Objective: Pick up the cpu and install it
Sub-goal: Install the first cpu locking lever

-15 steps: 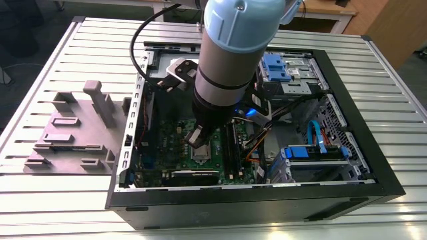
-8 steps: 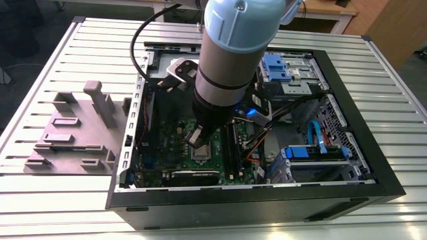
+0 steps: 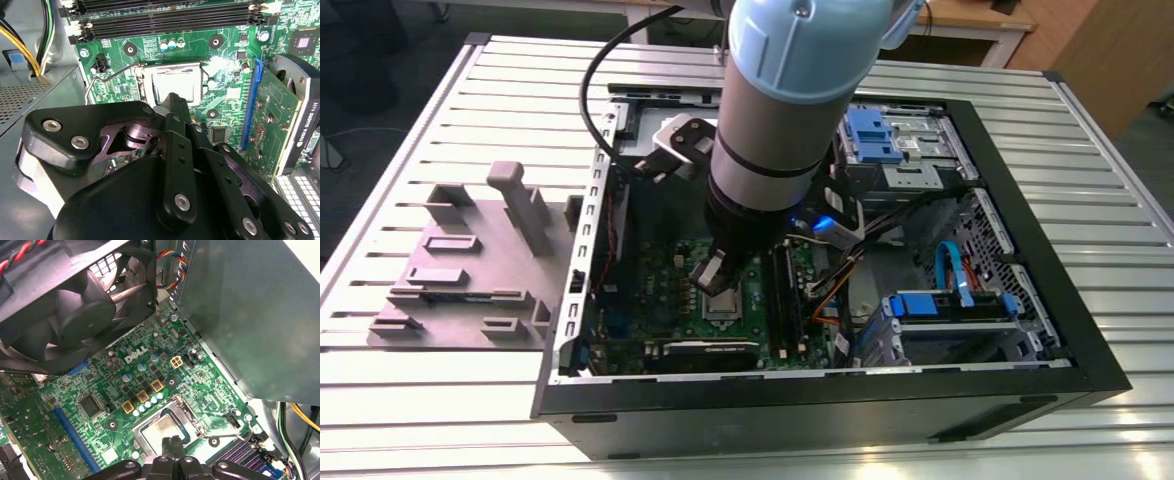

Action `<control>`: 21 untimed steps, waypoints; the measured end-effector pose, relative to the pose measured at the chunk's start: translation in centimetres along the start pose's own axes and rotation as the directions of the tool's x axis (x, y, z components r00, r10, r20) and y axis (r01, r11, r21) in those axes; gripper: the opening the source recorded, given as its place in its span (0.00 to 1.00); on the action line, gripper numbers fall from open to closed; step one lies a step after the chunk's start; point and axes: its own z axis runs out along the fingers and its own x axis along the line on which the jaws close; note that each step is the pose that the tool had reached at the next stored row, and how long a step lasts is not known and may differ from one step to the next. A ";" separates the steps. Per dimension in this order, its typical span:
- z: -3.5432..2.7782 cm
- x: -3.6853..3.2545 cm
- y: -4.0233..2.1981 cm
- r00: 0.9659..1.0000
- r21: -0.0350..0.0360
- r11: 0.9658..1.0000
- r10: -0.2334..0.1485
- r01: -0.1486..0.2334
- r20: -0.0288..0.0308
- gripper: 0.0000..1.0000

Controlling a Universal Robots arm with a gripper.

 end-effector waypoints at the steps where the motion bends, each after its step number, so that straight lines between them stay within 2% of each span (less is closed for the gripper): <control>1: 0.00 0.00 0.00 1.000 0.000 1.000 0.000 0.000 0.000 0.10; 20: -0.17 0.00 0.02 1.000 0.000 1.000 0.000 0.000 0.000 0.10; 21: -0.39 -0.01 0.05 1.000 0.000 1.000 0.000 0.000 0.000 0.10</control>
